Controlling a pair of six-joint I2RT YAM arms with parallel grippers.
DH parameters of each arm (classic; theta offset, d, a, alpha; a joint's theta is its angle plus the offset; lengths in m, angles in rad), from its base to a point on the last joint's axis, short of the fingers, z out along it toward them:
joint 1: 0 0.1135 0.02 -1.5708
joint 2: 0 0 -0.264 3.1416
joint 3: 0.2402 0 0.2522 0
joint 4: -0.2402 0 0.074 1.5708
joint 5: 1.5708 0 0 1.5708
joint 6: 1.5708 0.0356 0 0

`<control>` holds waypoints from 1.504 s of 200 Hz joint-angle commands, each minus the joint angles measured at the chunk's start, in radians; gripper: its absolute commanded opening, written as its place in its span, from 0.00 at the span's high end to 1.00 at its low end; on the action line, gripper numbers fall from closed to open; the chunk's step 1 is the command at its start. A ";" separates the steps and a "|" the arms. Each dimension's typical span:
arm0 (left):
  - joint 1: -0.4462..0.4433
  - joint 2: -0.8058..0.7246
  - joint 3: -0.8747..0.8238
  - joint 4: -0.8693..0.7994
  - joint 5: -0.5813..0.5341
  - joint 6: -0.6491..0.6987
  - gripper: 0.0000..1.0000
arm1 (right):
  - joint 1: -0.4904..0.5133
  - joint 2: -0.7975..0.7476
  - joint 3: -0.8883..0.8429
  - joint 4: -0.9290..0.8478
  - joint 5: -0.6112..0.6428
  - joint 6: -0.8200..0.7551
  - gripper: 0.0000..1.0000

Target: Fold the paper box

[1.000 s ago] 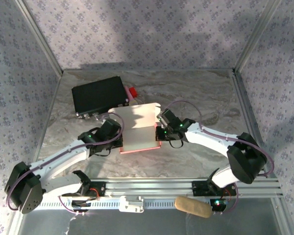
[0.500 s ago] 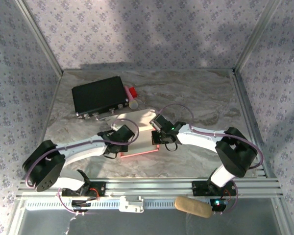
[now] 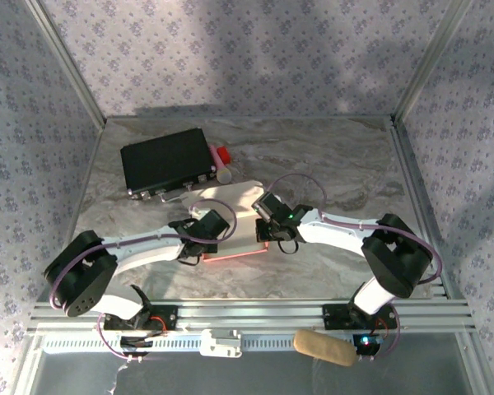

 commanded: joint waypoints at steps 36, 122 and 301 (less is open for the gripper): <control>0.000 0.036 -0.025 0.023 0.081 -0.001 0.86 | 0.009 -0.038 0.008 0.011 -0.060 -0.012 1.00; -0.080 0.096 0.116 -0.259 -0.171 -0.074 1.00 | 0.010 -0.090 0.014 -0.008 -0.058 0.005 1.00; -0.195 0.120 0.295 -0.626 -0.503 -0.200 1.00 | 0.072 -0.183 0.043 -0.076 0.039 0.087 1.00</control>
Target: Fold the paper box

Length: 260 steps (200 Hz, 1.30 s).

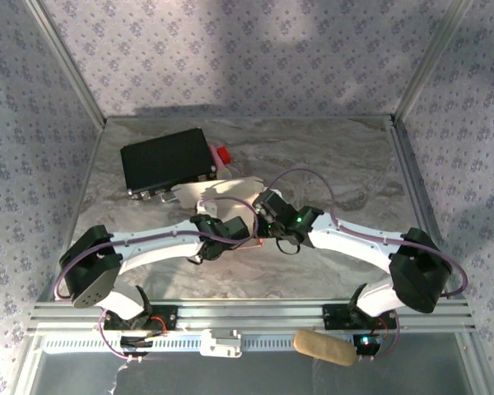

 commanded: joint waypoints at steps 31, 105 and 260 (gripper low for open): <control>-0.030 0.067 0.026 -0.121 -0.115 -0.046 1.00 | 0.015 -0.032 0.002 -0.022 -0.014 0.018 1.00; 0.065 -0.047 -0.224 0.412 0.254 0.186 1.00 | -0.011 0.034 -0.033 0.033 -0.056 0.019 1.00; 0.153 0.005 -0.280 0.487 0.393 0.184 0.75 | -0.038 0.024 -0.035 0.025 -0.065 0.011 1.00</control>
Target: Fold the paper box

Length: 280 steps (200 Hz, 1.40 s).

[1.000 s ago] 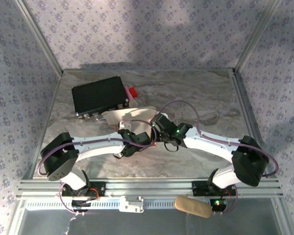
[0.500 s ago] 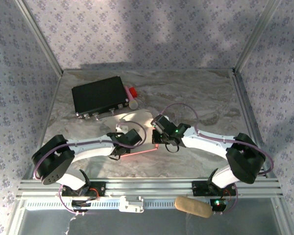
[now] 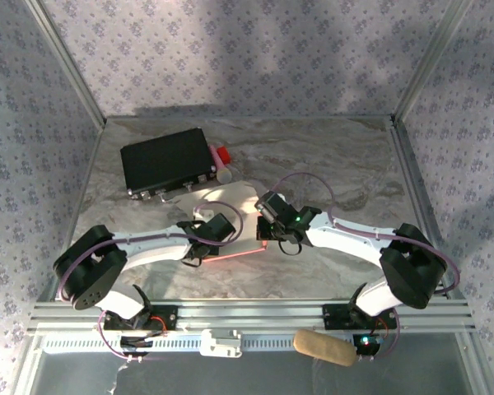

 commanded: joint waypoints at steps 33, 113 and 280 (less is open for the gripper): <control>0.015 0.033 -0.031 -0.004 0.058 0.002 0.76 | -0.001 -0.020 0.001 0.011 -0.032 -0.010 1.00; 0.020 0.056 0.034 -0.102 -0.001 -0.014 1.00 | -0.004 -0.025 0.003 0.009 -0.033 -0.014 1.00; -0.028 -0.121 0.077 -0.104 0.036 -0.004 0.44 | -0.017 -0.012 -0.010 0.027 -0.049 -0.016 1.00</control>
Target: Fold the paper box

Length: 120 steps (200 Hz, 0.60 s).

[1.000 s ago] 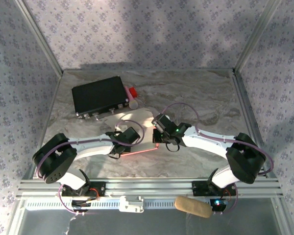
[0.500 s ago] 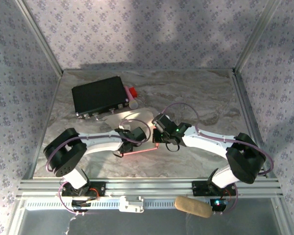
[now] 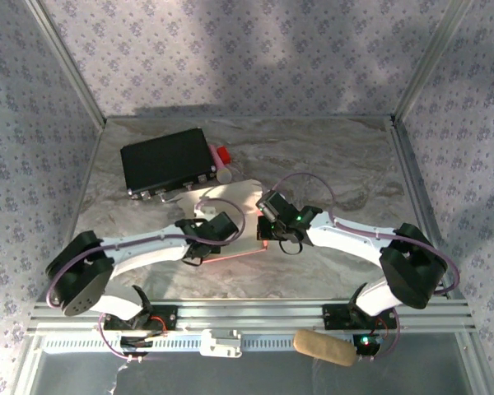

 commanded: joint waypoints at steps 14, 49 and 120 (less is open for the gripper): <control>0.017 -0.058 0.011 0.015 0.081 0.037 0.41 | -0.003 -0.011 -0.006 0.020 -0.017 -0.011 1.00; 0.021 -0.082 0.035 0.007 0.109 0.052 0.36 | -0.004 -0.011 -0.006 0.019 -0.017 -0.011 1.00; 0.022 -0.060 0.105 -0.054 0.185 0.068 0.31 | -0.023 0.030 -0.011 0.048 -0.038 -0.014 1.00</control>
